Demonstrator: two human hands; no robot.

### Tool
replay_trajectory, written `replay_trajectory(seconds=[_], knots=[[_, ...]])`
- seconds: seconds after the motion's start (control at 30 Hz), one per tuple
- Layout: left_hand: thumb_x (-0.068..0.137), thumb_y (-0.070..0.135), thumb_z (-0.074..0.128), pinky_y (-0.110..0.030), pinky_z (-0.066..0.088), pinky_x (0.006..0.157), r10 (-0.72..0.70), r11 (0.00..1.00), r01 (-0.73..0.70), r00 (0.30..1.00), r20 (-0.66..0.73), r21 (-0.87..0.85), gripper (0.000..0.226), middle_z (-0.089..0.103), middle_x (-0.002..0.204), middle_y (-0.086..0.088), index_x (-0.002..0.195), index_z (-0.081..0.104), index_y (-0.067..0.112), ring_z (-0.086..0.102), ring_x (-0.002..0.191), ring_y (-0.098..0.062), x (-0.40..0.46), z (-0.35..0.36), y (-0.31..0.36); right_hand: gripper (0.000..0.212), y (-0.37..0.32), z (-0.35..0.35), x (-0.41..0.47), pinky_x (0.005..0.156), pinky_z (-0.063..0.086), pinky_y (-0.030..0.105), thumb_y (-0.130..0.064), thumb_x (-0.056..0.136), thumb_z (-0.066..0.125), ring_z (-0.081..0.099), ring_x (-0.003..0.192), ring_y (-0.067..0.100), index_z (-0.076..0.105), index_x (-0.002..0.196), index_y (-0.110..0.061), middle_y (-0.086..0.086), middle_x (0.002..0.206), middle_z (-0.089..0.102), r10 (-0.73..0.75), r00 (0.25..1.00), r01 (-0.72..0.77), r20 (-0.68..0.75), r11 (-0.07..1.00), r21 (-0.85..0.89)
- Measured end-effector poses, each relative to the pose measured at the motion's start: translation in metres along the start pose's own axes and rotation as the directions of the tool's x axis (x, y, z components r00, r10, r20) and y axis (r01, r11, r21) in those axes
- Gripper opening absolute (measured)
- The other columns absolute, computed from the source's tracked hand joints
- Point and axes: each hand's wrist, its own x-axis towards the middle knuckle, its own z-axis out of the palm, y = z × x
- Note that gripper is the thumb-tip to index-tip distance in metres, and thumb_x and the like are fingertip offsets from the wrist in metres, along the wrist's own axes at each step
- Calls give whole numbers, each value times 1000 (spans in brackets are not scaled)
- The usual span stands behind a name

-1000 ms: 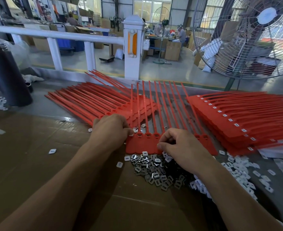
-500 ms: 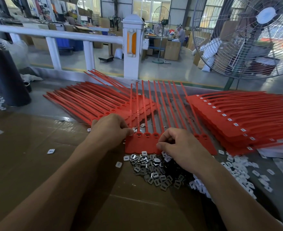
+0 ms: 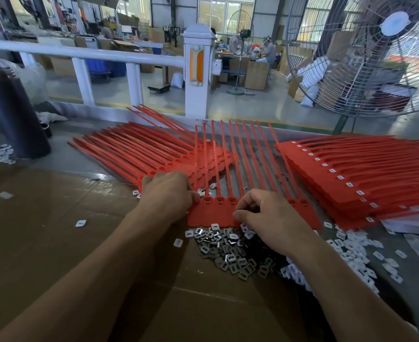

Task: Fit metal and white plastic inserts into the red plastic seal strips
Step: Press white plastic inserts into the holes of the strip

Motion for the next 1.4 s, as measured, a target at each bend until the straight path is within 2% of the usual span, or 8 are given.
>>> replay_trajectory(seconds=[0.27,0.47,0.67,0.83,0.93,1.07,1.3,1.4], knots=[[87,44,74,-41,24,102,41,984,-52,997,-67,-168,19,61,85,21,74,64,36,53,105,-12,-7,0,-10,12,2,-2,-3,76,44,13,-27,99,69,65,88,-10,74,98,-37,-18,96,73,-26,1000,27,-11,994,101],[91,31,72,-51,46,101,47,952,-98,983,-177,-289,20,63,75,20,72,67,35,54,80,5,-6,-6,-12,12,5,-3,-3,74,45,14,-26,98,71,64,87,-12,75,96,-37,-18,94,72,-10,996,28,-91,978,208],[92,26,72,-15,46,69,262,848,-348,931,-255,-400,14,66,83,21,85,68,37,61,80,7,-14,-1,4,14,1,-1,-3,77,53,16,-24,95,75,69,88,-6,77,102,-36,-21,92,74,-23,994,51,-106,962,270],[87,26,75,-28,51,77,526,722,-582,813,-249,-374,14,64,91,20,93,67,35,60,89,-3,-23,4,17,12,1,0,0,74,51,11,-30,93,77,70,89,-7,79,102,-38,-22,93,76,-19,991,67,-131,924,377],[87,33,76,-41,50,84,589,693,-630,775,-228,-349,17,63,98,18,98,64,37,58,93,-5,-24,6,19,11,2,-1,1,69,53,14,-32,92,77,69,73,-2,80,100,-38,-14,85,77,-1,992,62,-128,876,479],[88,39,73,-42,50,85,584,676,-645,764,-276,-355,10,62,95,20,94,65,36,58,93,-6,-24,9,21,10,2,1,3,77,59,28,-27,93,76,66,70,8,82,101,-30,4,86,77,39,996,14,-80,820,572],[91,34,72,-36,53,80,544,666,-620,784,-299,-414,4,67,89,21,91,68,34,62,88,-2,-24,9,24,9,4,1,4,65,53,16,-28,97,71,64,66,4,80,95,-26,-7,76,75,30,997,17,-76,835,550],[90,33,74,-34,55,73,520,667,-596,802,-294,-447,8,67,90,20,93,68,35,63,86,-4,-24,11,26,11,4,3,6,68,52,21,-34,97,71,62,67,3,79,92,-30,-6,77,74,31,993,33,-114,851,525]])
